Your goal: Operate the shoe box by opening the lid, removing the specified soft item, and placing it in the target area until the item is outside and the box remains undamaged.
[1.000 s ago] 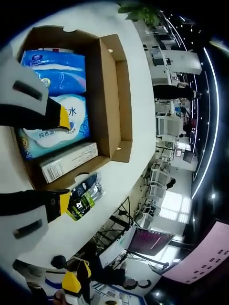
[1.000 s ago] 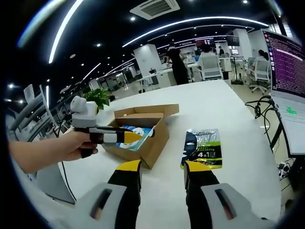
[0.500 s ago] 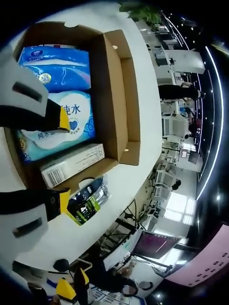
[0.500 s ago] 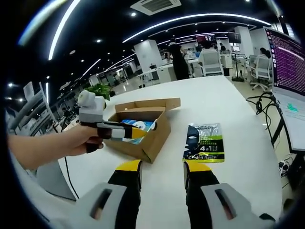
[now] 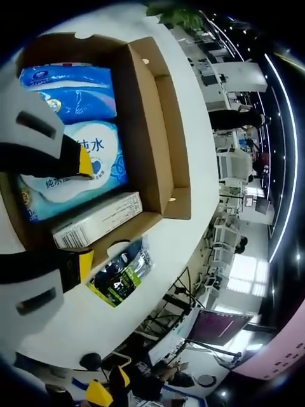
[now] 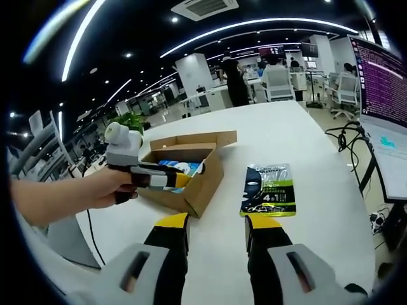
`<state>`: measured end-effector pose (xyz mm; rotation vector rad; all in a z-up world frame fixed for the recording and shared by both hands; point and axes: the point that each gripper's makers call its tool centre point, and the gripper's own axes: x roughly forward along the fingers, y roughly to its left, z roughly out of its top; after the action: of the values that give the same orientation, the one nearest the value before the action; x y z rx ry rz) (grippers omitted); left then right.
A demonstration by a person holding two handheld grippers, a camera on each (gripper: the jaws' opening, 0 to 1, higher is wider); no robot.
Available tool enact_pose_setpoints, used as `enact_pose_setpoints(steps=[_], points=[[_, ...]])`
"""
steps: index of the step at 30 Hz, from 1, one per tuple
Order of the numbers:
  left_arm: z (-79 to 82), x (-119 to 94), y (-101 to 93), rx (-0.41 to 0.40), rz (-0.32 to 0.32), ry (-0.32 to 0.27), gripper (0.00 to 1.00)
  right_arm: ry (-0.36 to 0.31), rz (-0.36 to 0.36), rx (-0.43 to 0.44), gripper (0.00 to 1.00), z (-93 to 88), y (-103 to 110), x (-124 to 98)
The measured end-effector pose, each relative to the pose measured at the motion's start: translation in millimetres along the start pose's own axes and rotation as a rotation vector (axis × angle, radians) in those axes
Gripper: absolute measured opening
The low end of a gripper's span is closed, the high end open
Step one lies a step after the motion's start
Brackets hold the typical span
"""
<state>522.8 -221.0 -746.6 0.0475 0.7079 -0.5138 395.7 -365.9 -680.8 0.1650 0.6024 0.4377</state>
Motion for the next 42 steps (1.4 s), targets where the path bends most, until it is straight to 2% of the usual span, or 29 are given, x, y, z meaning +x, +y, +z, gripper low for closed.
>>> enact_pose_setpoints(steps=[4,14,25,30,32,33,34,42], points=[[-1.6,1.0,0.1,0.065,0.013,0.019,0.41,0.002,-0.002,0.003,0.32,-0.7,0.1,-0.4],[-0.9,0.5,1.7,0.083,-0.006,0.007,0.41,0.008,-0.003,0.001,0.32,-0.3,1.6,0.0],[-1.9,-2.6,7.1,0.090,-0.008,0.000,0.43,0.007,0.012,-0.030,0.32,10.7,7.8,5.3],[-2.1,-4.0,7.8,0.075,-0.017,0.000,0.45,0.006,0.019,-0.040,0.32,14.3,11.1,6.8],[-0.3,-5.5,1.0,-0.016,-0.048,-0.003,0.50,0.008,0.020,-0.045,0.32,15.2,12.0,7.8],[-1.4,-7.5,4.6,-0.021,-0.030,0.008,0.49,0.009,0.020,-0.046,0.32,15.6,12.3,8.3],[1.3,-8.2,1.8,-0.029,-0.044,-0.007,0.49,0.011,0.021,-0.047,0.32,16.2,12.7,9.1],[1.4,-2.6,1.4,-0.014,-0.037,0.034,0.47,0.022,0.031,-0.055,0.32,15.9,17.7,13.5]])
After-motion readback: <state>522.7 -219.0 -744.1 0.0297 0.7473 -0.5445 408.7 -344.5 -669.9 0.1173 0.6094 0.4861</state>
